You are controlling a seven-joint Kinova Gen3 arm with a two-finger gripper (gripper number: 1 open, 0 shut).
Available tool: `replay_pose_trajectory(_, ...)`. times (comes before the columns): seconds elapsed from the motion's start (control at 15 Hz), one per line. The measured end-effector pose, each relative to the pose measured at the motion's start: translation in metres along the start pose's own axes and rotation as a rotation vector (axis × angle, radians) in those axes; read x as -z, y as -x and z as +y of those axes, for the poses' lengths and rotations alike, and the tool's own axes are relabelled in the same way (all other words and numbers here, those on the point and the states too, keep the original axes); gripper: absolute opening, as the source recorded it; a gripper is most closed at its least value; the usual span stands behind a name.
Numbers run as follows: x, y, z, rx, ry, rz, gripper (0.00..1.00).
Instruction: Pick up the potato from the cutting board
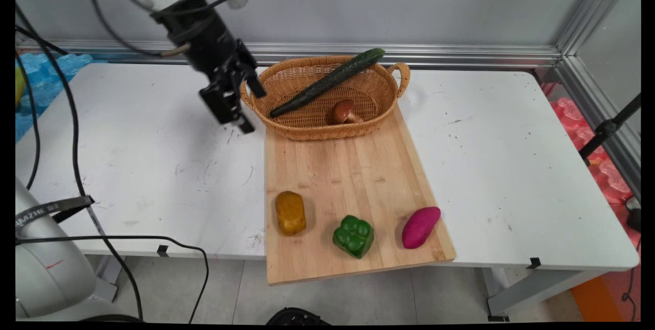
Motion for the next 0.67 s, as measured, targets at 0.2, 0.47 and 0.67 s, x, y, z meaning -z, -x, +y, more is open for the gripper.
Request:
replay_pose_trajectory(0.2,-0.009,0.011,0.014,-0.098,0.056,-0.014,1.00)
replay_pose_trajectory(0.47,-0.027,0.018,0.021,-0.228,0.098,-0.025,1.00)
replay_pose_trajectory(0.67,-0.046,0.019,0.020,-0.338,0.120,-0.028,1.00)
